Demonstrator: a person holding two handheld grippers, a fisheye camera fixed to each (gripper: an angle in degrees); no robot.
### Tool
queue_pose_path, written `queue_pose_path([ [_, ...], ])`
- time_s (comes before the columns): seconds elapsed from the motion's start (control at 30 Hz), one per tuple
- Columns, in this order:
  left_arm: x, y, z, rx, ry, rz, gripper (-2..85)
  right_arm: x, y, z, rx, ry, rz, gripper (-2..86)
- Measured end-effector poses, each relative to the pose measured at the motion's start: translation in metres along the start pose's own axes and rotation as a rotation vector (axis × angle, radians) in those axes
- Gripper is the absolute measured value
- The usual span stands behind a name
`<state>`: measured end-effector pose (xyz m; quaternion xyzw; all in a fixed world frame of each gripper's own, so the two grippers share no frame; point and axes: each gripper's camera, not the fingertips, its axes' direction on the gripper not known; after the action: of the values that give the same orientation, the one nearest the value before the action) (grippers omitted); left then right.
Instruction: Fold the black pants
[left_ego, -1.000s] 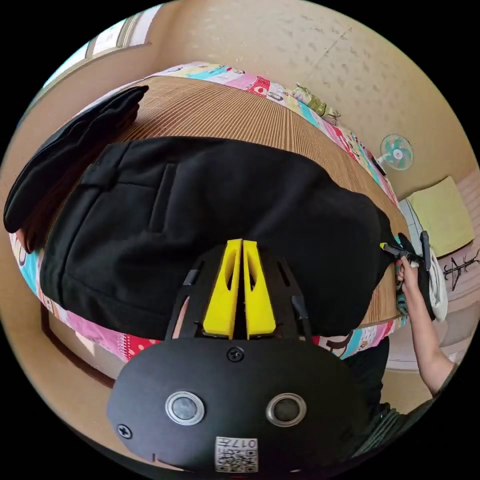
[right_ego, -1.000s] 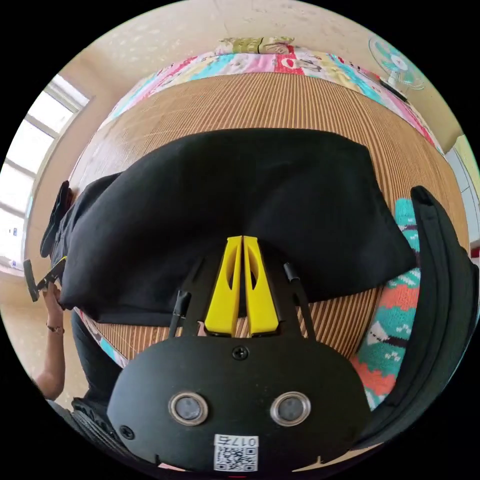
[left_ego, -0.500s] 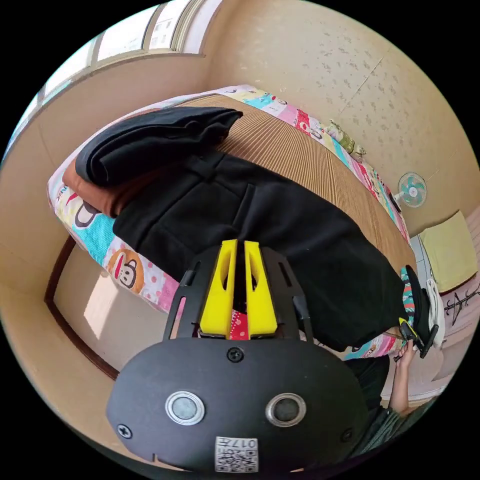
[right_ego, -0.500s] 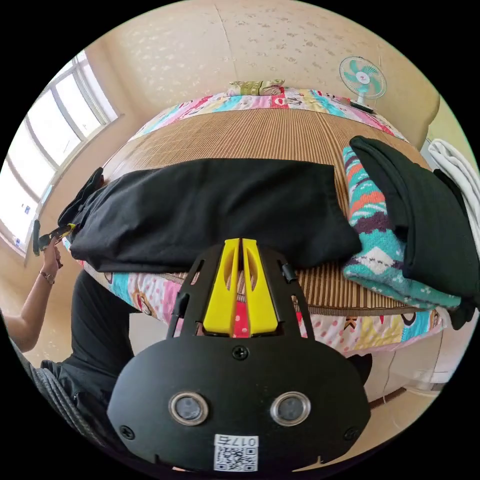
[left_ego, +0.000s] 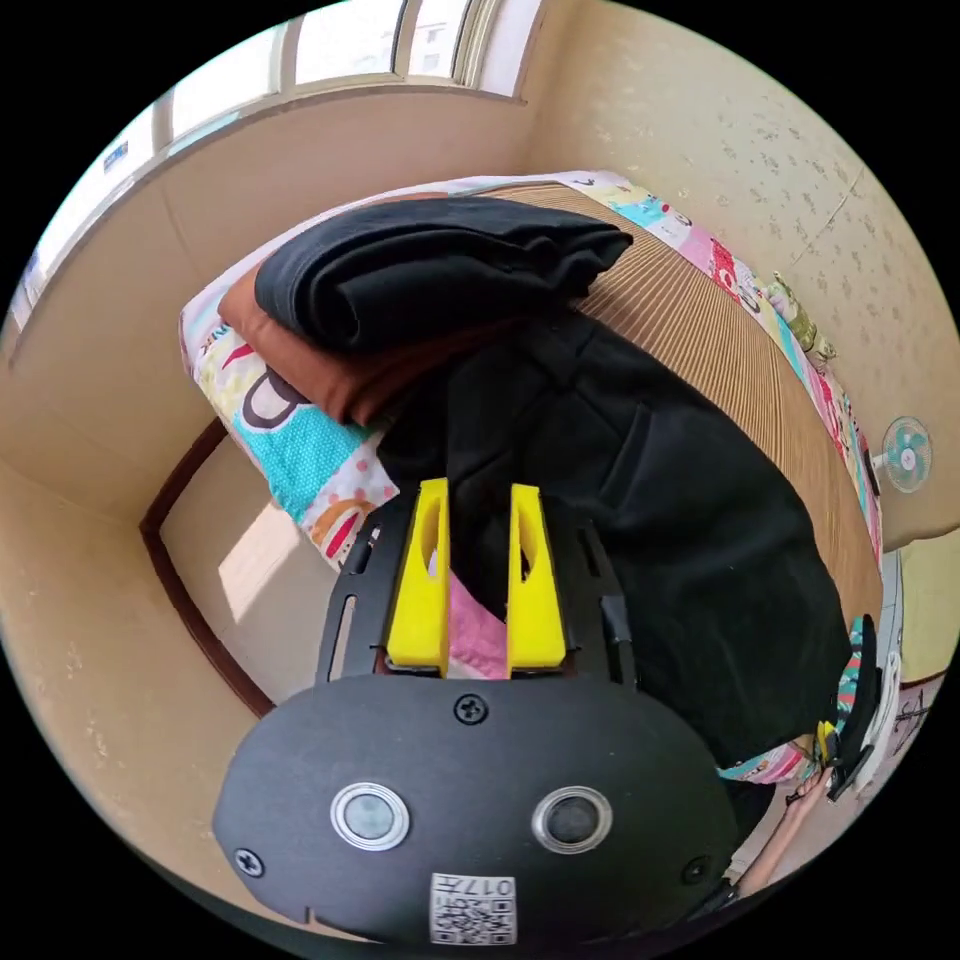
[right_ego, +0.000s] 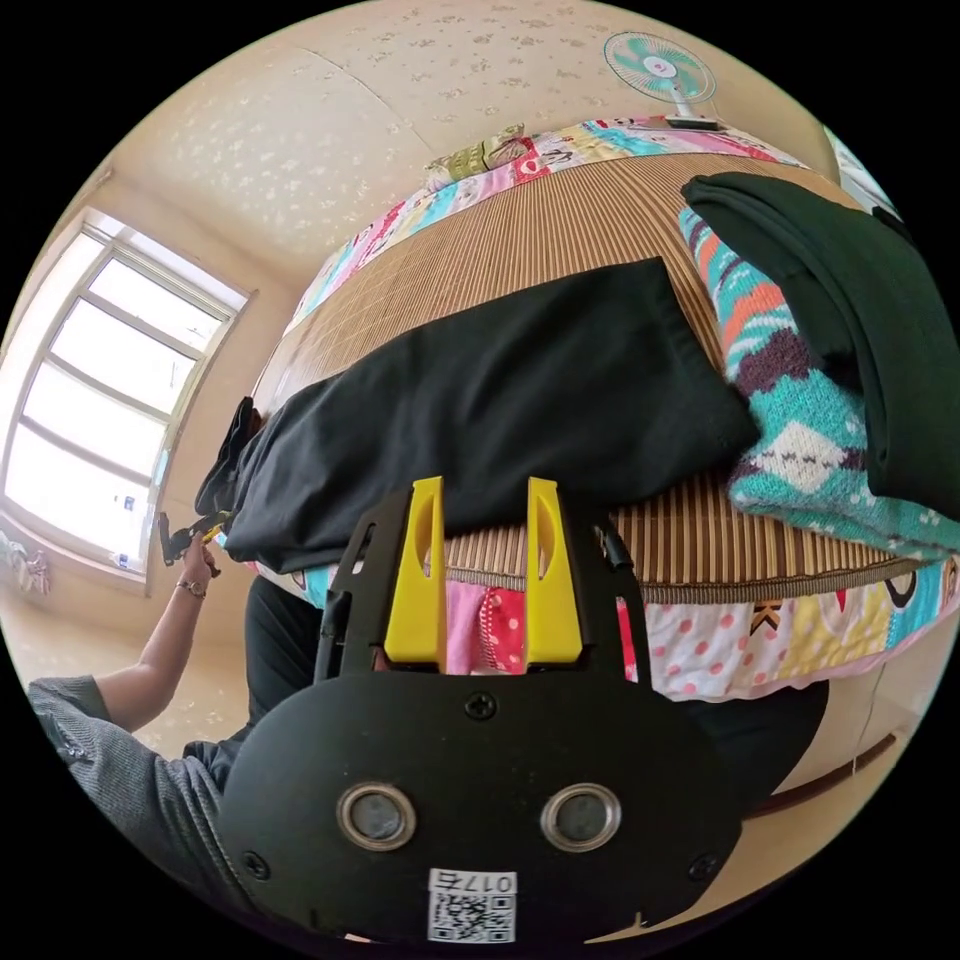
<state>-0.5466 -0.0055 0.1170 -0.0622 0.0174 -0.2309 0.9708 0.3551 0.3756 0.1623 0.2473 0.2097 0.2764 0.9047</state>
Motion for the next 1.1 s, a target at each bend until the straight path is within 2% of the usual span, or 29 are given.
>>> queue_pose_path([
  [0.03, -0.009, 0.0, -0.012, 0.037, 0.084, 0.029, 5.9, 0.002, 0.002, -0.003, 0.006, -0.007, 0.004, 10.0],
  [0.1, -0.073, 0.007, -0.044, 0.172, 0.474, -0.01, 5.4, 0.007, 0.005, -0.007, 0.012, -0.013, 0.003, 8.9],
  [0.17, -0.133, 0.026, -0.044, 0.273, 0.685, -0.141, 5.5, 0.013, 0.008, -0.012, 0.02, 0.005, 0.012, 8.3],
  [0.2, -0.166, 0.042, -0.035, 0.294, 0.715, -0.249, 5.8, 0.017, 0.01, -0.013, 0.023, 0.021, 0.019, 8.1],
  [0.23, -0.179, 0.05, -0.028, 0.286, 0.694, -0.307, 6.1, 0.022, 0.012, -0.013, 0.022, 0.034, 0.028, 8.1],
  [0.3, -0.219, 0.08, -0.004, 0.205, 0.551, -0.551, 8.0, 0.028, 0.011, -0.01, 0.011, 0.039, 0.047, 8.0],
  [0.33, -0.225, 0.087, -0.002, 0.212, 0.552, -0.583, 9.1, 0.03, 0.01, -0.009, 0.008, 0.035, 0.051, 7.9],
  [0.43, -0.23, 0.109, -0.009, 0.322, 0.583, -0.612, 15.8, 0.022, 0.003, -0.008, 0.028, 0.054, 0.017, 7.8],
  [0.5, -0.215, 0.102, -0.006, 0.246, 0.495, -0.591, 18.6, 0.014, -0.002, -0.006, 0.052, 0.084, -0.014, 7.8],
  [0.57, -0.205, 0.093, 0.012, 0.139, 0.481, -0.589, 19.3, 0.011, -0.008, 0.001, 0.045, 0.084, -0.021, 7.6],
  [0.63, -0.2, 0.087, 0.033, 0.065, 0.532, -0.601, 15.9, 0.009, -0.014, 0.012, 0.009, 0.031, -0.016, 7.1],
  [0.67, -0.201, 0.089, 0.037, 0.078, 0.554, -0.649, 10.2, 0.009, -0.014, 0.014, 0.007, 0.016, -0.019, 6.9],
  [0.73, -0.196, 0.091, 0.028, 0.122, 0.585, -0.712, 6.9, 0.006, -0.01, 0.014, 0.007, -0.023, -0.035, 5.8],
  [0.83, -0.146, 0.073, -0.016, 0.218, 0.525, -0.59, 5.2, 0.007, 0.001, 0.007, 0.019, -0.025, -0.043, 4.0],
  [0.87, -0.114, 0.063, -0.035, 0.235, 0.414, -0.522, 4.7, 0.008, 0.004, 0.006, 0.022, -0.025, -0.039, 3.7],
  [1.0, 0.037, 0.041, -0.087, 0.328, 0.214, -0.051, 4.0, 0.028, 0.016, -0.007, 0.041, -0.061, 0.02, 2.8],
  [1.03, 0.057, 0.043, -0.09, 0.34, 0.231, 0.003, 3.9, 0.034, 0.018, -0.011, 0.051, -0.076, 0.036, 2.7],
  [1.1, 0.131, 0.061, -0.081, 0.337, 0.414, 0.189, 4.0, 0.042, 0.023, -0.015, 0.067, -0.093, 0.056, 2.6],
])
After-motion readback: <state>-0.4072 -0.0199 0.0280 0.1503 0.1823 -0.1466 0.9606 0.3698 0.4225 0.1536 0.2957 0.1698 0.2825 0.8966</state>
